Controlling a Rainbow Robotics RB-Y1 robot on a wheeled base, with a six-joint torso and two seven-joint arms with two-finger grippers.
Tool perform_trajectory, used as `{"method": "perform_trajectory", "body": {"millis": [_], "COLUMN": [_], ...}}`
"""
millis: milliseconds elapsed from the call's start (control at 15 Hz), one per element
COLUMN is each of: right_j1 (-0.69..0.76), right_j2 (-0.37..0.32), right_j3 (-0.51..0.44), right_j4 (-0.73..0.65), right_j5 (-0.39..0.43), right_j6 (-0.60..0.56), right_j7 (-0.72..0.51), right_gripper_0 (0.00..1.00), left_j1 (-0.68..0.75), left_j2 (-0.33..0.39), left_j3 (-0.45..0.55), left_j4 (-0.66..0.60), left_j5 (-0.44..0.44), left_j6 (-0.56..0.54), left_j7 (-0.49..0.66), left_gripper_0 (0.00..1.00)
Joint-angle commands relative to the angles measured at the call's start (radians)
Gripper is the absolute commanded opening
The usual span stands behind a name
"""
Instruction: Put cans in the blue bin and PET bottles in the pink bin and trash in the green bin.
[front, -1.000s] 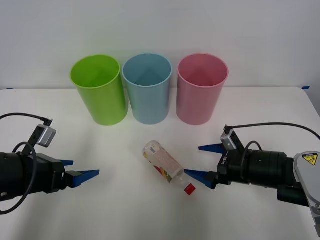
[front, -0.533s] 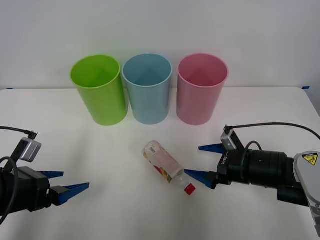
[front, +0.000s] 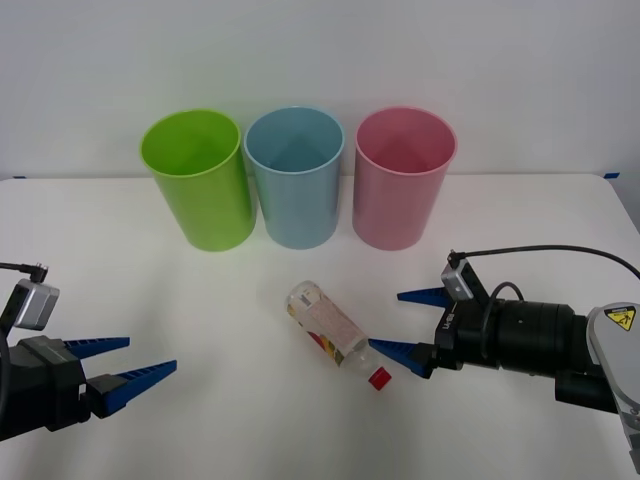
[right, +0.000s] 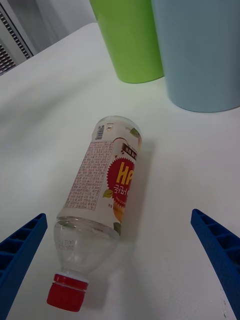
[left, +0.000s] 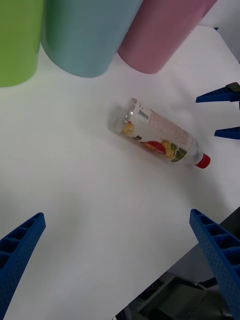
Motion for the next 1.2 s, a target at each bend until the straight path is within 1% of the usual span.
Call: {"method": "perform_trajectory", "body": {"millis": [67, 267, 467, 600, 800, 1000, 1200], "right_j1": [0.000, 0.000, 0.000, 0.000, 0.000, 0.000, 0.000], "right_j2": [0.000, 0.000, 0.000, 0.000, 0.000, 0.000, 0.000], "right_j3": [0.000, 0.000, 0.000, 0.000, 0.000, 0.000, 0.000], "right_j4": [0.000, 0.000, 0.000, 0.000, 0.000, 0.000, 0.000], "right_j5": [0.000, 0.000, 0.000, 0.000, 0.000, 0.000, 0.000], "right_j6": [0.000, 0.000, 0.000, 0.000, 0.000, 0.000, 0.000], "right_j7": [0.000, 0.000, 0.000, 0.000, 0.000, 0.000, 0.000], "right_gripper_0": [1.00, 1.00, 1.00, 1.00, 1.00, 1.00, 1.00], "left_j1": [0.025, 0.054, 0.091, 0.117, 0.140, 0.140, 0.140], "left_j2": [0.000, 0.009, 0.068, 0.087, 0.120, 0.123, 0.127], "left_j3": [0.004, 0.010, 0.027, 0.051, 0.067, 0.122, 0.122], "left_j4": [-0.001, 0.000, -0.001, -0.001, -0.001, -0.001, 0.000], "left_j5": [0.064, 0.087, 0.139, 0.172, 0.198, 0.210, 0.190], "left_j6": [0.050, 0.096, 0.099, 0.098, 0.096, 0.052, 0.052], "left_j7": [-0.037, -0.087, -0.103, -0.118, -0.135, -0.143, -0.136], "left_gripper_0": [1.00, 1.00, 1.00, 1.00, 1.00, 1.00, 1.00]}}
